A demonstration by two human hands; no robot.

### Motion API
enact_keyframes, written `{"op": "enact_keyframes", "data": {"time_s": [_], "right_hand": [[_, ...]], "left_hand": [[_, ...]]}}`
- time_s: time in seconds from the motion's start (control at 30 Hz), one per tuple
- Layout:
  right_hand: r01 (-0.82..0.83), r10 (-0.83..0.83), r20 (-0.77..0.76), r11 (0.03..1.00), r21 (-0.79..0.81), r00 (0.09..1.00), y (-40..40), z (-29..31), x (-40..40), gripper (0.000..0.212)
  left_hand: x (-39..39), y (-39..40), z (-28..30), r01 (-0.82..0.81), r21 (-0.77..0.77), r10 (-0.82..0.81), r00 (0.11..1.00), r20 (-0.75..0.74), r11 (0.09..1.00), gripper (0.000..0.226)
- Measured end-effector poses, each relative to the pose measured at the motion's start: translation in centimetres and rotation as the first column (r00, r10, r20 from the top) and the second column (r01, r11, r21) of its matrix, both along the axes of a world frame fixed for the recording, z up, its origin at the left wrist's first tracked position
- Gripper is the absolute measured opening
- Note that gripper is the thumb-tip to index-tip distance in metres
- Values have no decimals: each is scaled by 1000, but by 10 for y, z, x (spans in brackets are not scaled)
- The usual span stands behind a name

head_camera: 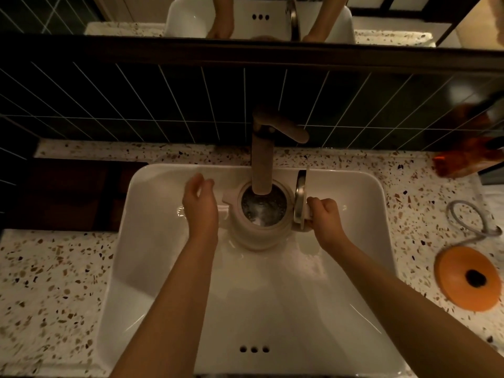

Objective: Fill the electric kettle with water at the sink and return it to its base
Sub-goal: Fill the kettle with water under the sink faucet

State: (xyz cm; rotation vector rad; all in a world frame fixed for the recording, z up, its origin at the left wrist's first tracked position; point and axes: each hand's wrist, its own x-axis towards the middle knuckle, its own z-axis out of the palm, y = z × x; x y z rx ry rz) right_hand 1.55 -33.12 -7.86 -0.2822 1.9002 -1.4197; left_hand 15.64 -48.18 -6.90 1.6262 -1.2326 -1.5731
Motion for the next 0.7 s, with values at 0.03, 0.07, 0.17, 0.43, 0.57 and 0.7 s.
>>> {"op": "enact_keyframes", "data": {"time_s": [0.03, 0.07, 0.17, 0.43, 0.57, 0.7], "right_hand": [[3, -3, 2, 1000, 4, 1000, 0, 1, 1, 43], [7, -7, -1, 1000, 6, 1000, -1, 3, 2, 46], [27, -27, -17, 1000, -4, 999, -3, 10, 6, 51], [51, -50, -14, 999, 2, 999, 3, 0, 8, 48], [58, -55, -63, 997, 56, 996, 8, -15, 8, 38], [36, -26, -103, 995, 94, 994, 9, -15, 12, 32]], "left_hand": [[4, 4, -5, 38, 108, -37, 999, -14, 993, 41], [6, 9, -10, 72, 190, -66, 997, -40, 979, 44], [6, 22, -21, 62, 304, -32, 994, -101, 951, 41], [5, 32, -25, 170, 321, -99, 969, -227, 932, 52], [9, 38, -26, 167, 308, -83, 960, -268, 937, 40], [9, 34, -23, 119, 343, -25, 963, -267, 932, 40]]}}
